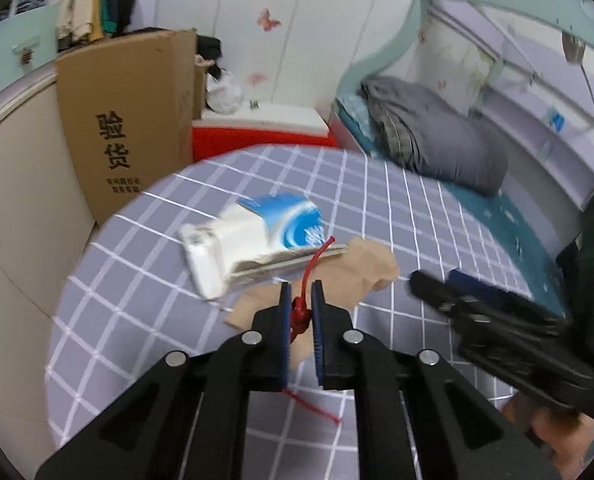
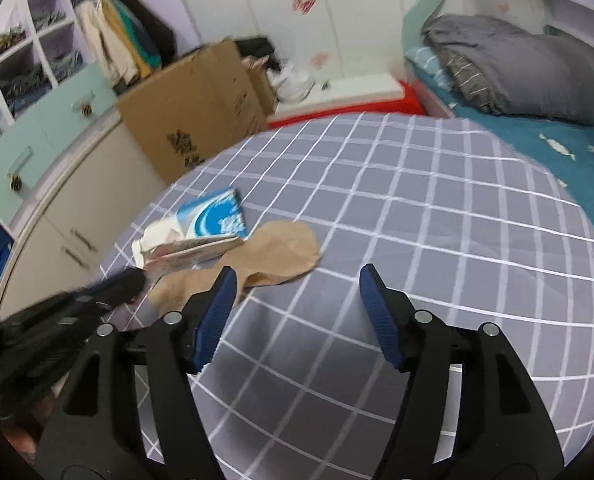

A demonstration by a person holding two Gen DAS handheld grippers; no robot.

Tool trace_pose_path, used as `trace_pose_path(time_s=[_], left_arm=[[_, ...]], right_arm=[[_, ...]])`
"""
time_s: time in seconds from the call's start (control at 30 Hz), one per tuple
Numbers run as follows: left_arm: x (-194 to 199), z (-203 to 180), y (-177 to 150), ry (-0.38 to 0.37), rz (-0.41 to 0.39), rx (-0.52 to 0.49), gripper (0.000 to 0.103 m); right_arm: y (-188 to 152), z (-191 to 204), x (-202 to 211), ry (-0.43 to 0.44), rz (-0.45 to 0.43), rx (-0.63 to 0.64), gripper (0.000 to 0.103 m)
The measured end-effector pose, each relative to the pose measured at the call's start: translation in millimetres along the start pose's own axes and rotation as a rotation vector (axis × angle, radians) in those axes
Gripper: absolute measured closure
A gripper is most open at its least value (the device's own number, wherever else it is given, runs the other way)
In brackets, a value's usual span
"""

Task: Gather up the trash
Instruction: 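Grasp the beige stocking with the right tool, then carry the red string and beige stocking to the wastebasket and release the string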

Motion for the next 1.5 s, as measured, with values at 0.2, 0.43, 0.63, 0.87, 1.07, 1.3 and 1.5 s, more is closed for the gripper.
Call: trace_pose_path(time_s=[0.2,0.43,0.63,0.87,1.07,1.3,1.5], left_arm=[[37.6,44.6,-6.1,0.060,-0.065,0.070,0.094],[64.0,100.7,-27.1,0.105,-0.058,0.136,0.094],[81.7,131.1,-50.4,0.112,-0.050,0.173,0.094],[103.4,154.5,-80.8,0.111,-0.032,0.213,0.094],[131.6,170.9,-102.1,0.108,-0.065,0.243,0.094],[172.8,185.8,-121.0,0.122,-0.120,0.264,0.094],[191.6,212.1,-147.1,0.166,-0.107,0.286,0.094]], right_arm=[[3.6,27.1,-23.7,-0.044,-0.002,0.080,0.040],[-13.7,48.5,-48.1,-0.077,0.072,0.207,0.056],[-30.4,60.3,-38.2,-0.093,0.083,0.249,0.099],[-54.8,95.4,12.5,0.067,0.036,0.194,0.099],[-88.3,158.0,58.2,0.198,0.013,0.225,0.099],[-131.5,232.7,68.0,0.266,0.068,0.309,0.099],[-165.1,280.6,54.1,0.287,0.114,0.364,0.099]])
Point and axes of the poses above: each gripper's, at about its wrist camera, not at the fingertips, and x roughly against the way its jaws point, z to its left, y to its top, the point moved 6 cm from there along -x, roughly the way its jaws point, and after that the axes turned 6 degrees about -x, right-handed, at the moved point
